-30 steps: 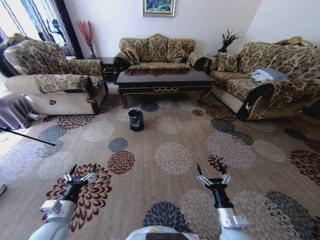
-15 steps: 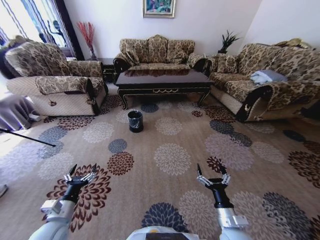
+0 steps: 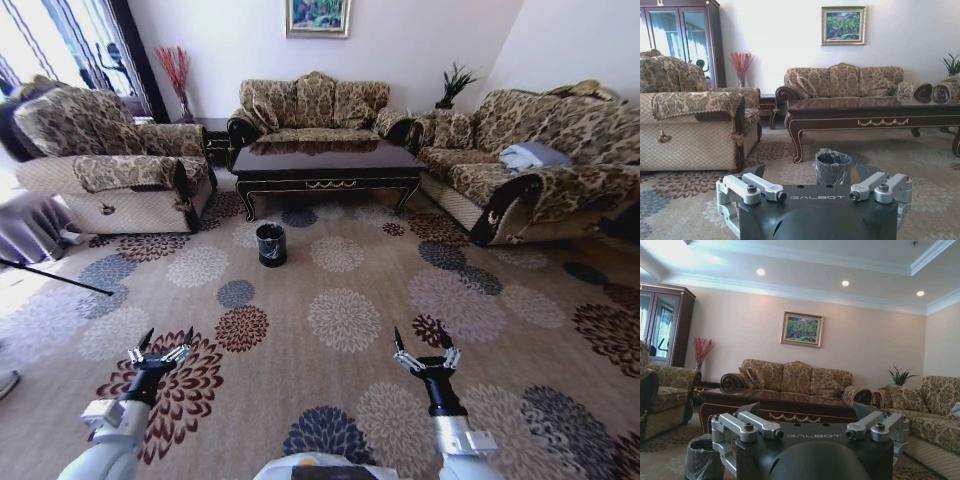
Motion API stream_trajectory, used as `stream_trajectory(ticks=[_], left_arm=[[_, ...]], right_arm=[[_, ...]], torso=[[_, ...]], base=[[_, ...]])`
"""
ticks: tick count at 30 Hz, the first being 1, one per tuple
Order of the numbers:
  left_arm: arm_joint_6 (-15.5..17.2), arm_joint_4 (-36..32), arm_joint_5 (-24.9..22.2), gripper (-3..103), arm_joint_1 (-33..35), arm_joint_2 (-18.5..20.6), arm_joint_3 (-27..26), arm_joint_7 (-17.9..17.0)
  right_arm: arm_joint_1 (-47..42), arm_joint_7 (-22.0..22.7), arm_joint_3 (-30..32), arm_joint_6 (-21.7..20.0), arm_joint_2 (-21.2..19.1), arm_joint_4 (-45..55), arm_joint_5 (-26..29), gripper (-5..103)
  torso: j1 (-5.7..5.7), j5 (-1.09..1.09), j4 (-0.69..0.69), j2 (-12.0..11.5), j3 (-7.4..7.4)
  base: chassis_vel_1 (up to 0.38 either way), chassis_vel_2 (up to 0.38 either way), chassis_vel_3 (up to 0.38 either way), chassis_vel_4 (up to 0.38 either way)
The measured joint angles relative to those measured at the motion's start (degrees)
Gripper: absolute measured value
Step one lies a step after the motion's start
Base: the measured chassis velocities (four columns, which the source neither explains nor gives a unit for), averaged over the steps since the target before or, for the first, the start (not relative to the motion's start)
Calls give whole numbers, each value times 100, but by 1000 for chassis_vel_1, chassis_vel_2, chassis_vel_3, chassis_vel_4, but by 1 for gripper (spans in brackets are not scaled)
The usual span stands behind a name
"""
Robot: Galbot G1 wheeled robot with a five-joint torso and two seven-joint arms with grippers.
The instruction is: Move to the front of the table and pick up the trash from the floor, then place it into the trash bin.
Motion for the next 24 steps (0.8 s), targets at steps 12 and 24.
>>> stream_trajectory(ticks=[12,24], left_arm=[[0,0,0,100,0,0,0,0],[0,0,0,100,0,0,0,0]], right_arm=[[0,0,0,0,0,0,0,100],[0,0,0,0,0,0,0,100]], torso=[[134,0,0,342,209],[274,0,0,680,405]], base=[[0,0,0,0],[0,0,0,0]])
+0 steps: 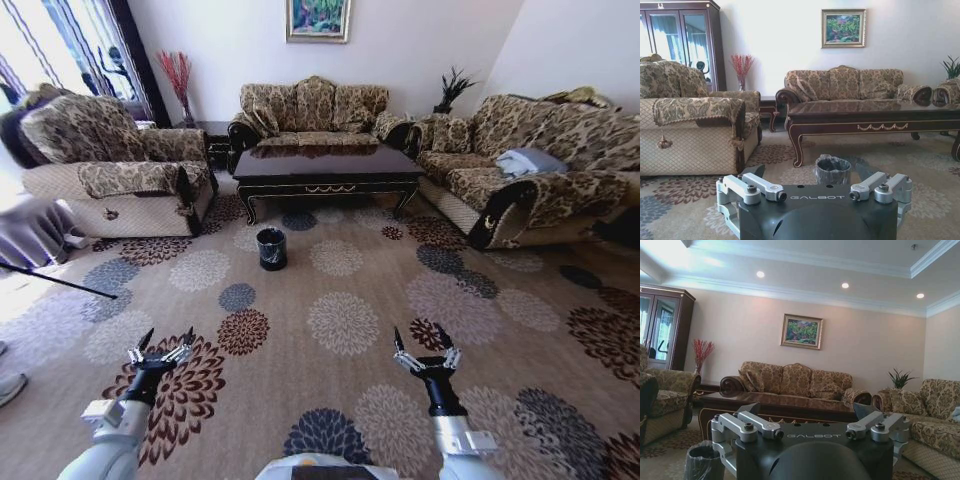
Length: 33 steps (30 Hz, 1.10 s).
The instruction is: Move to the front of the table and pick up the trash from the floor, then place it into the trash bin.
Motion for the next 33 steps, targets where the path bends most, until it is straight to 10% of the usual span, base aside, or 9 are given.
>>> stream_trajectory(ticks=[33], left_arm=[[0,0,0,100,0,0,0,0]], right_arm=[[0,0,0,0,0,0,0,100]], torso=[[356,0,0,841,484]], base=[[0,0,0,0]])
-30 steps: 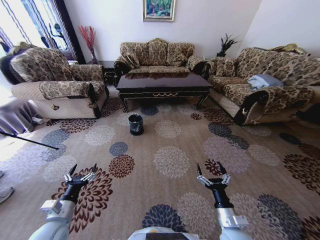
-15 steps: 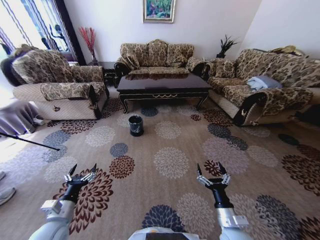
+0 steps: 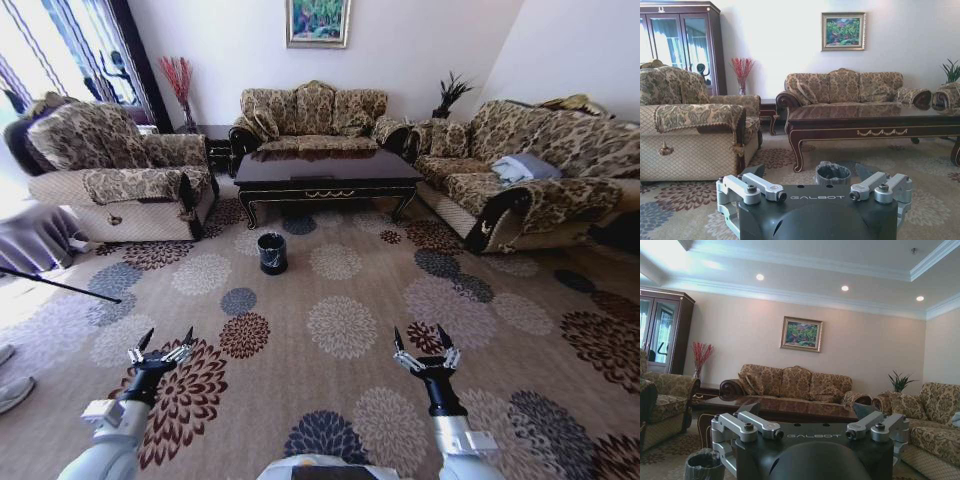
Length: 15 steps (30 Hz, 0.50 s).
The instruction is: Move to the front of the table and pick up the trash from the floor, then place it into the trash bin.
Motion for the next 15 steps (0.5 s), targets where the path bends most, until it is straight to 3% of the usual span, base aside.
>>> stream_trajectory(ticks=[15], left_arm=[[0,0,0,100,0,0,0,0]], right_arm=[[0,0,0,0,0,0,0,100]], torso=[[191,0,0,426,235]], base=[[0,0,0,0]])
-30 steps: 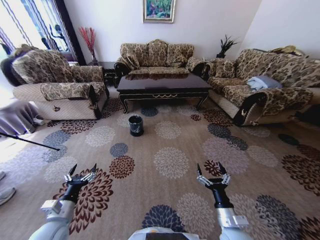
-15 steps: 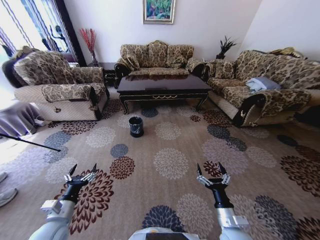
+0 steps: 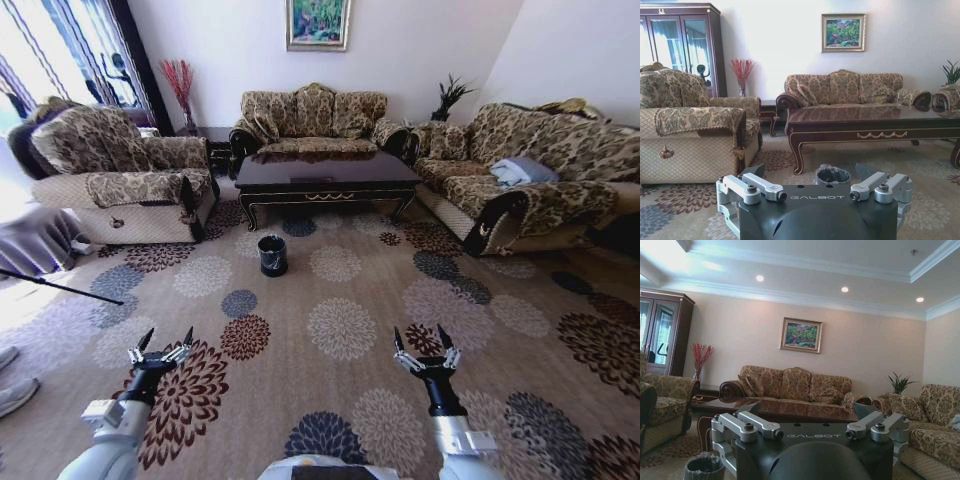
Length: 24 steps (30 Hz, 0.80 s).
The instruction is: Move to the front of the table and pick up the trash from the floor, then place it into the trash bin.
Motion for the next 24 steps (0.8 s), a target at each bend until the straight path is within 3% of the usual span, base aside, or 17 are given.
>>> stream_trajectory(ticks=[24], left_arm=[[0,0,0,100,0,0,0,0]], right_arm=[[0,0,0,0,0,0,0,100]], torso=[[290,0,0,664,373]], base=[[0,0,0,0]])
